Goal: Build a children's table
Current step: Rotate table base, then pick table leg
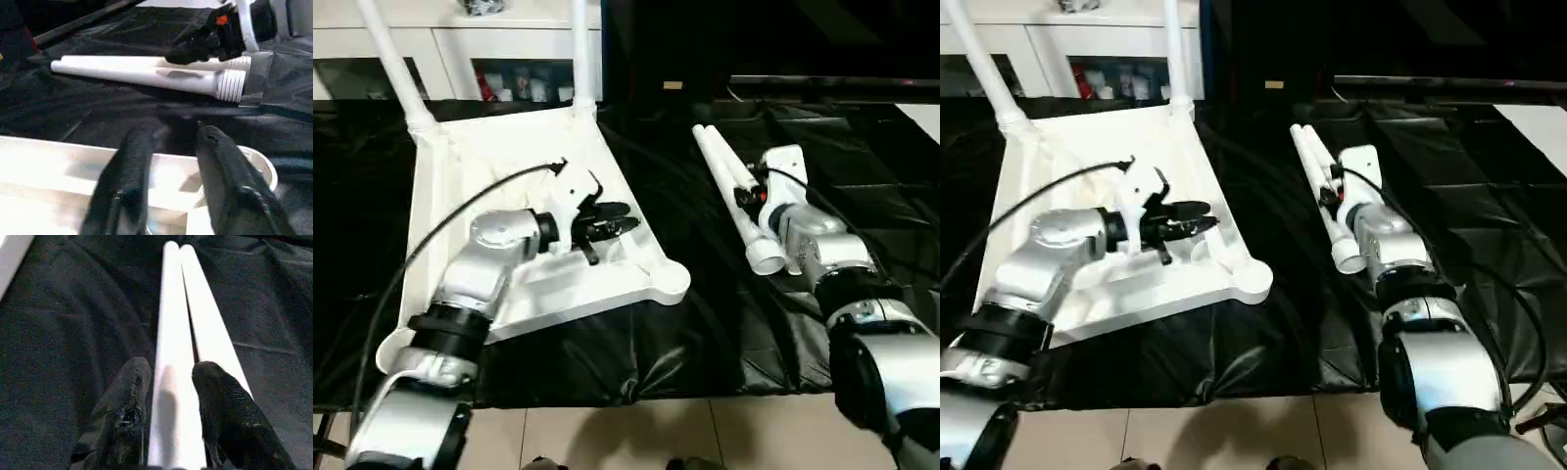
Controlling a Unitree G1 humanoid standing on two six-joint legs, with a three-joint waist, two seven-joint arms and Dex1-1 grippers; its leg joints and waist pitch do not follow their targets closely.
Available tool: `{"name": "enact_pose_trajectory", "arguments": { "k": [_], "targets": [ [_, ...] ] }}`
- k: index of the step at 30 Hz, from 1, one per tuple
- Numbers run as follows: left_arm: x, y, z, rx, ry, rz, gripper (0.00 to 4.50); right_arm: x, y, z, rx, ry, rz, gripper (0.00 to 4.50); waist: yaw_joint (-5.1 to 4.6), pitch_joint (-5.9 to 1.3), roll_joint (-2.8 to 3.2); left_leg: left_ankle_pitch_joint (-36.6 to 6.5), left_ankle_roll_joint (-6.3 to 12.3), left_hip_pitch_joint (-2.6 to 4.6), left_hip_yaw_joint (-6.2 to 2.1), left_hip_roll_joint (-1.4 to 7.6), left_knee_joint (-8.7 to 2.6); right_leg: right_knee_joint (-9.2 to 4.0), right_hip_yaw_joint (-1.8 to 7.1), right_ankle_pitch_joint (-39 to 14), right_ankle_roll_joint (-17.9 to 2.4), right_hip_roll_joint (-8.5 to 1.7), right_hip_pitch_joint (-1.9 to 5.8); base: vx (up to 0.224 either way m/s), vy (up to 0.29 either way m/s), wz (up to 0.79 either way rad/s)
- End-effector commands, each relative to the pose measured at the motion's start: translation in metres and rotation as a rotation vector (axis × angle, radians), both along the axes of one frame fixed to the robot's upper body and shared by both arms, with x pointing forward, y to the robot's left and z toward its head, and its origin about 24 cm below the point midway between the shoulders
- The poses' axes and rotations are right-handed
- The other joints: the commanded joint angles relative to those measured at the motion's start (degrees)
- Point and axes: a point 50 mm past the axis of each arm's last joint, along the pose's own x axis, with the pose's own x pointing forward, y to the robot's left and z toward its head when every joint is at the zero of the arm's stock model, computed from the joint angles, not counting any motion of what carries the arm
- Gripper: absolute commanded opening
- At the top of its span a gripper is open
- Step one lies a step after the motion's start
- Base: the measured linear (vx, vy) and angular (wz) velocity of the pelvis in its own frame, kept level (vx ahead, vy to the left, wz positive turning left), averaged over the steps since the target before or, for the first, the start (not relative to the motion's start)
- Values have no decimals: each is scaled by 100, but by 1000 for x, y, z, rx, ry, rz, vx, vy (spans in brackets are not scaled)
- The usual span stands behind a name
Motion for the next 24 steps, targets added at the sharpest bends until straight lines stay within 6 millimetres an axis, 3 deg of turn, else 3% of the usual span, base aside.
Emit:
{"name": "enact_pose_trajectory", "arguments": {
  "k": [1, 4, 7, 15, 24],
  "targets": [
    [-3, -3, -1, 15, 15, -27, 207, 1, -7, 3, -21, 12, -37, 206, -1, -459, 53, -1517, -22, 99, -19, 58, -335, -318, 174, -1230, -1406, -181, 315, 0, 0, 0],
    [-6, -2, -1, 22, 24, -38, 215, 1, -10, 2, -26, 24, -53, 235, 2, -465, 49, -1504, -26, 89, -22, 55, -332, -310, 174, -1220, -1379, -184, 325, 0, 0, 0],
    [-9, -1, -1, 28, 30, -39, 253, 0, -11, -1, -25, 39, -66, 262, 12, -468, 46, -1409, 4, 82, -17, 57, -329, -293, 172, -1078, -1426, -182, 327, 0, 0, 0],
    [-15, 8, -2, 91, 30, -20, 304, -3, -7, -12, -30, 107, -45, 331, 21, -452, 48, -1533, -14, 85, -19, 57, -331, -306, 166, -1315, -1364, -180, 314, 0, 0, 0],
    [-18, 20, 7, 133, 30, -19, 304, -6, -2, -17, 29, 198, -15, 331, 84, -443, 41, -1539, -57, 78, -26, 71, -337, -280, 163, -1429, -1350, -191, 307, 0, 0, 0]
  ]
}}
